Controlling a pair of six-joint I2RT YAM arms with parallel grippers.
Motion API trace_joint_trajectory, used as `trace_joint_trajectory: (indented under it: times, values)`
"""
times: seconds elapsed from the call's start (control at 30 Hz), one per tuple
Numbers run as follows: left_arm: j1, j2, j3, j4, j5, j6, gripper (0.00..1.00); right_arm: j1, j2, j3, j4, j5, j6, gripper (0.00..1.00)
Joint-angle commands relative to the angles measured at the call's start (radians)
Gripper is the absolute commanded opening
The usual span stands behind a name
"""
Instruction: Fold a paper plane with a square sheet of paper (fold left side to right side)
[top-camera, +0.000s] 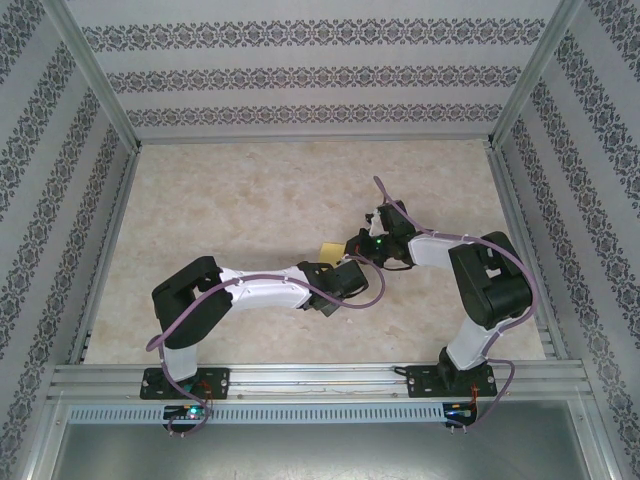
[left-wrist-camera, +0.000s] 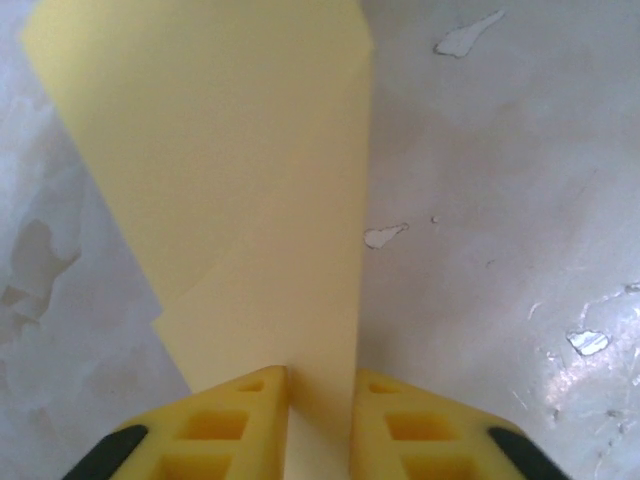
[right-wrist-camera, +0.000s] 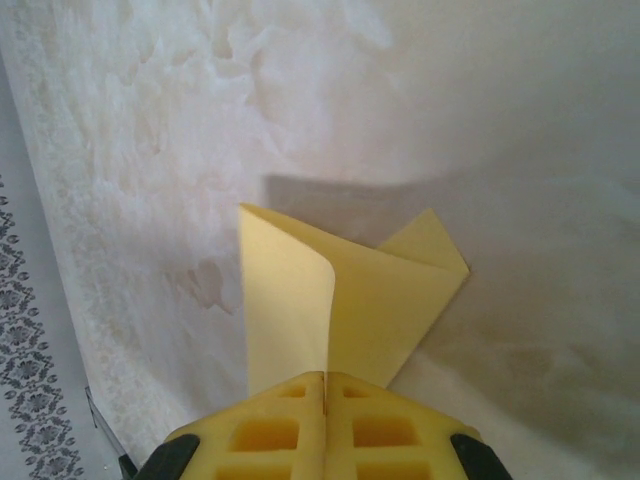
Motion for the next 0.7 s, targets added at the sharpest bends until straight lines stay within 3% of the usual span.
trace_joint_trajectory:
  times: [0.0, 0.13, 0.33, 0.5, 0.67]
  values:
    - [-0.014, 0.027, 0.000, -0.038, -0.030, -0.003, 0.14, 0.014, 0.011, 0.022, -0.031, 0.023, -0.012, 0.04]
    - [-0.013, 0.022, -0.002, -0.038, -0.044, -0.012, 0.07, 0.008, 0.003, 0.015, -0.039, 0.028, -0.026, 0.12]
    - [-0.009, 0.006, -0.003, -0.018, -0.004, -0.020, 0.01, -0.035, -0.082, -0.013, -0.091, 0.072, -0.077, 0.32]
    - [0.025, -0.015, -0.007, 0.013, 0.127, -0.042, 0.00, -0.117, -0.207, -0.055, -0.200, 0.151, -0.160, 0.45]
    - [0.098, -0.038, -0.027, 0.074, 0.348, -0.097, 0.00, -0.179, -0.300, -0.106, -0.247, 0.165, -0.228, 0.48]
